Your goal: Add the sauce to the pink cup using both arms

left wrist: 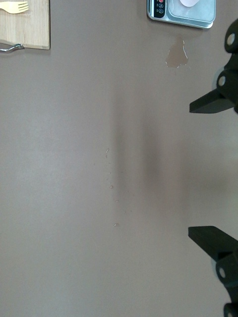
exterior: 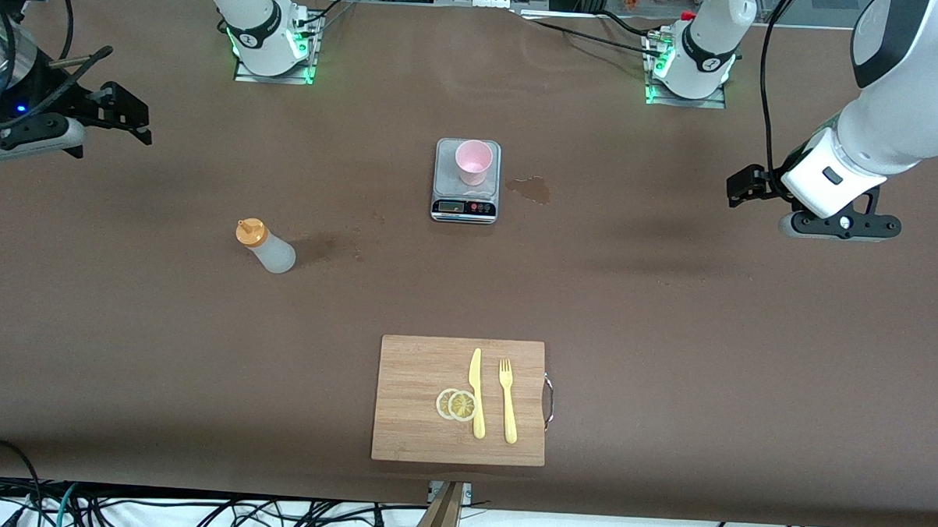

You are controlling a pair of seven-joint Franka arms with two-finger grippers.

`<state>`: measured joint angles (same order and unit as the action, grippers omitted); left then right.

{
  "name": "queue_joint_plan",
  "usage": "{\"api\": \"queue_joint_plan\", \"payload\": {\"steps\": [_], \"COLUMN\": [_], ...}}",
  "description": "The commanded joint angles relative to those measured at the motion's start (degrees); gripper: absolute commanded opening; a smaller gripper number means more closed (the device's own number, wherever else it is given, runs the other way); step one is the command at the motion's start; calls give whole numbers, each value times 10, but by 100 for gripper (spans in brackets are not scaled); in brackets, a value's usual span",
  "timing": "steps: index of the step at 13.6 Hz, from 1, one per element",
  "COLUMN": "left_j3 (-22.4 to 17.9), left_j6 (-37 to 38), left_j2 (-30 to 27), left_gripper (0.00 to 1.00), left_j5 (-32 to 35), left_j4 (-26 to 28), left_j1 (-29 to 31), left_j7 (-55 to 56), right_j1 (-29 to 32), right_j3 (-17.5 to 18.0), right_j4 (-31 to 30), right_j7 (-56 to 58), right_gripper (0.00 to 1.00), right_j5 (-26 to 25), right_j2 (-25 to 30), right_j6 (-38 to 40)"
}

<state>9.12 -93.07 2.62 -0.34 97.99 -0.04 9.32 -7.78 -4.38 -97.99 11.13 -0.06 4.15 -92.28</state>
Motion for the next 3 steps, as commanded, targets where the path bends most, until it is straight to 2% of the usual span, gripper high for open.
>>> {"api": "queue_joint_plan", "payload": {"steps": [1, 3], "left_j3": [1, 0], "left_j6": [4, 5], "left_j2": [0, -1], "left_gripper": [100, 100], "left_j5": [-11, -11], "left_j4": [-6, -6], "left_j1": [3, 4], "left_j7": [-11, -12], "right_j1": [12, 12], "right_j3": [3, 3], "right_j4": [-15, -13], "right_j7": [-1, -1], "right_gripper": [100, 100], "right_j5": [11, 10], "right_j2": [17, 19], "right_j6": [-9, -2]}}
